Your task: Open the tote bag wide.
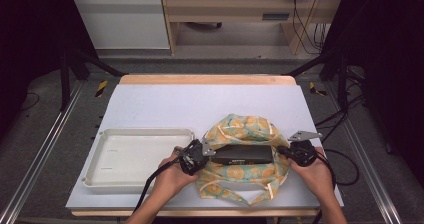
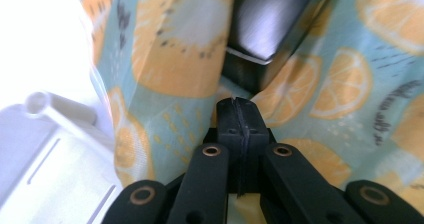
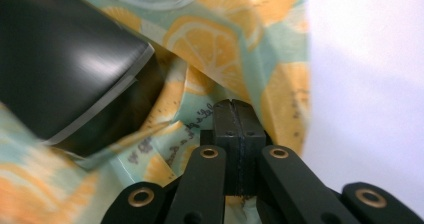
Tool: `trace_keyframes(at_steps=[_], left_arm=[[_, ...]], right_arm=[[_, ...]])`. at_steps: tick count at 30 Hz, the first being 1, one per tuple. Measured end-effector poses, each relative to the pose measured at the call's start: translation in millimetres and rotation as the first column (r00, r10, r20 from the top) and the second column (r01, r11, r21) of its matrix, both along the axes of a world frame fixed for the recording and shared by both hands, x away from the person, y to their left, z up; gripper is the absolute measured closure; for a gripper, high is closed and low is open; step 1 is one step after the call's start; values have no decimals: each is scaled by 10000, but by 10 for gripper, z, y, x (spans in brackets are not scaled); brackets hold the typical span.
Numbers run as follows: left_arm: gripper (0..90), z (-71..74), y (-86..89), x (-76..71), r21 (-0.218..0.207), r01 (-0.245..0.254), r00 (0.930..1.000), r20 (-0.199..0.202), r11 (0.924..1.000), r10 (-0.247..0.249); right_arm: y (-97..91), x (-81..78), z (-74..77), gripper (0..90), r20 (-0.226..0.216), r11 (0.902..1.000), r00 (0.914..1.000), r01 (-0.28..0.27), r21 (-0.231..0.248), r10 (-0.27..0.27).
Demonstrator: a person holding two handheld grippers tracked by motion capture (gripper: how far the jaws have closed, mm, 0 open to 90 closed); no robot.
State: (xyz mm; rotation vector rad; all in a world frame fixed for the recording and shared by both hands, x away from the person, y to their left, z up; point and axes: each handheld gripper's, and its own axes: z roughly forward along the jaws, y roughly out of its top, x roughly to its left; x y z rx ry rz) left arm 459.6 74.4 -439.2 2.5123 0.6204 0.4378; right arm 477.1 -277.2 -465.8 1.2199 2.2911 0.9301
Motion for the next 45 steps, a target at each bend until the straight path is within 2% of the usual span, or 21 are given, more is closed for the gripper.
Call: trace_keyframes(at_steps=[2, 5, 7, 10, 12, 14, 15, 16, 17, 21, 24, 27, 28, 31, 38, 42, 45], left_arm=[[900, 85, 35, -50, -446, 175, 9998, 5, 9989, -175], [900, 191, 54, -110, -909, 334, 9994, 45, 9953, -332], [900, 266, 40, -160, -1218, 611, 9981, 60, 9907, -608], [900, 381, -28, -216, -1465, 951, 9949, 470, 9846, -891], [900, 416, -59, -187, -1380, 882, 9941, 755, 9865, -783], [900, 441, -80, -102, -1253, 618, 9929, 1086, 9902, -482], [900, 448, -89, -34, -1226, 345, 9906, 1356, 9919, -177], [900, 446, -94, 28, -991, 165, 9867, 1627, 9949, -1], [900, 437, -95, 80, -764, 36, 9848, 1737, 9971, 98], [900, 335, -109, 291, -855, -341, 9913, 1241, 9958, 446], [900, 301, -156, 304, -720, -238, 9914, 1267, 9971, 328], [900, 271, -204, 332, -597, -208, 9922, 1214, 9980, 279], [900, 263, -212, 354, -431, -271, 9924, 1187, 9987, 320], [900, 214, -221, 438, -281, -457, 9931, 1067, 9986, 485], [900, 85, -242, 584, 101, -745, 9955, 590, 9972, 738], [900, 3, -272, 659, 523, -854, 9960, 298, 9950, 839], [900, -39, -283, 709, 597, -901, 9959, 89, 9941, 898]], right_arm=[[-5, -69, 96, 900, 454, 10000, 9990, 9, 93, -14], [0, -110, 145, 900, 607, 9999, 9982, 6, 107, -12], [18, -145, 181, 900, 747, 9999, 9972, -38, 100, 30], [58, -178, 235, 900, 935, 9998, 9956, -124, 129, 111], [86, -207, 284, 900, 1066, 9997, 9941, -199, 125, 185], [112, -261, 341, 900, 1252, 9995, 9917, -294, 108, 278], [123, -299, 366, 900, 1269, 9994, 9915, -314, 150, 292], [128, -340, 379, 900, 1370, 9990, 9898, -416, 193, 385], [132, -373, 377, 900, 1340, 9987, 9901, -450, 255, 412], [169, -486, 327, 900, 1394, 9973, 9880, -703, 219, 665], [208, -551, 312, 900, 1413, 9957, 9863, -895, 230, 854], [268, -599, 292, 900, 1346, 9916, 9827, -1294, 80, 1272], [290, -611, 280, 900, 1294, 9900, 9818, -1410, 43, 1393], [350, -641, 220, 900, 1098, 9850, 9789, -1719, -151, 1725], [355, -618, 66, 900, 642, 9851, 9833, -1687, -335, 1706], [329, -580, -22, 900, 235, 9877, 9881, -1510, -402, 1520], [331, -570, -85, 900, -117, 9875, 9889, -1488, -509, 1484]])
